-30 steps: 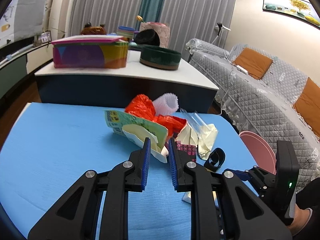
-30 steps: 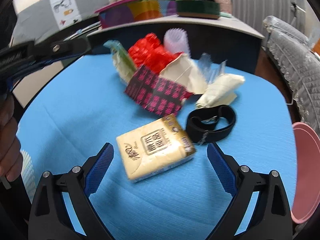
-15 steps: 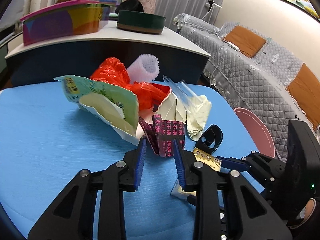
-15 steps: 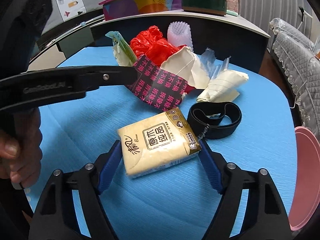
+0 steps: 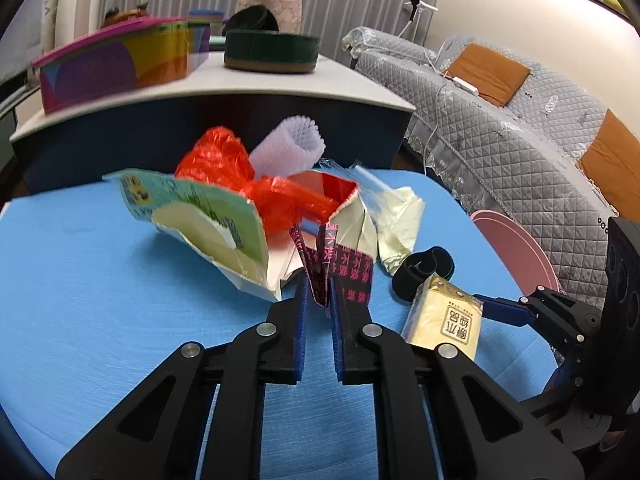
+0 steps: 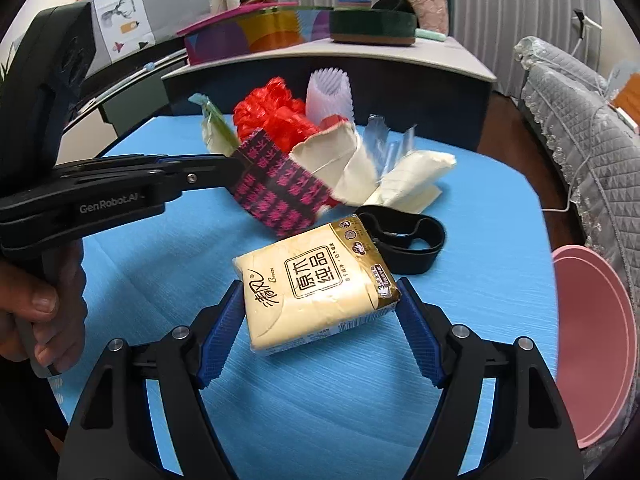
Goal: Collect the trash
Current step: 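Grasp cream tissue pack with right gripper while left grasps pink patterned box, then carry tissue pack in right gripper and pink box in left gripper to pink bin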
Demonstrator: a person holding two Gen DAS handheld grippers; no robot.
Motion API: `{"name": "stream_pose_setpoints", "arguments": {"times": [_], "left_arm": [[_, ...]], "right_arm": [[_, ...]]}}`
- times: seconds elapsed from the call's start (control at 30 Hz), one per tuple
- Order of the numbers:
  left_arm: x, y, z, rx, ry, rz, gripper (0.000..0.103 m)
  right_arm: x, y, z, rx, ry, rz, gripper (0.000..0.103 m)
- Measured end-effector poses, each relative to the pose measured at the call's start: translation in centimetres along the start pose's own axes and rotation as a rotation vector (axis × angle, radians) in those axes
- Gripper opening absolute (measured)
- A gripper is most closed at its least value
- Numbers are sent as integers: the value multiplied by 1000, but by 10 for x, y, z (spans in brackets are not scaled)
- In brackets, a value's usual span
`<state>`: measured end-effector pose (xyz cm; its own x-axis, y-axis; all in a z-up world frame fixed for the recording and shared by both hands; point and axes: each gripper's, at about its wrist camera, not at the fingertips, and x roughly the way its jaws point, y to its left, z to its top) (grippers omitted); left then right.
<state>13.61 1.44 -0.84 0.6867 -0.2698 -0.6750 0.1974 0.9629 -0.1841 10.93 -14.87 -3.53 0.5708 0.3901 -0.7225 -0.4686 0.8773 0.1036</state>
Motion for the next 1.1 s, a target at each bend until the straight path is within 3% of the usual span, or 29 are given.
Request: {"name": "stream_pose_setpoints", "arguments": {"times": [0.47, 1.1], "left_arm": [[-53, -14, 1, 48, -111, 55, 9], [-78, -44, -7, 61, -186, 69, 9]], "right_arm": [[-46, -21, -3, 84, -91, -99, 74], [-103, -55, -4, 207, -206, -244, 74]]}}
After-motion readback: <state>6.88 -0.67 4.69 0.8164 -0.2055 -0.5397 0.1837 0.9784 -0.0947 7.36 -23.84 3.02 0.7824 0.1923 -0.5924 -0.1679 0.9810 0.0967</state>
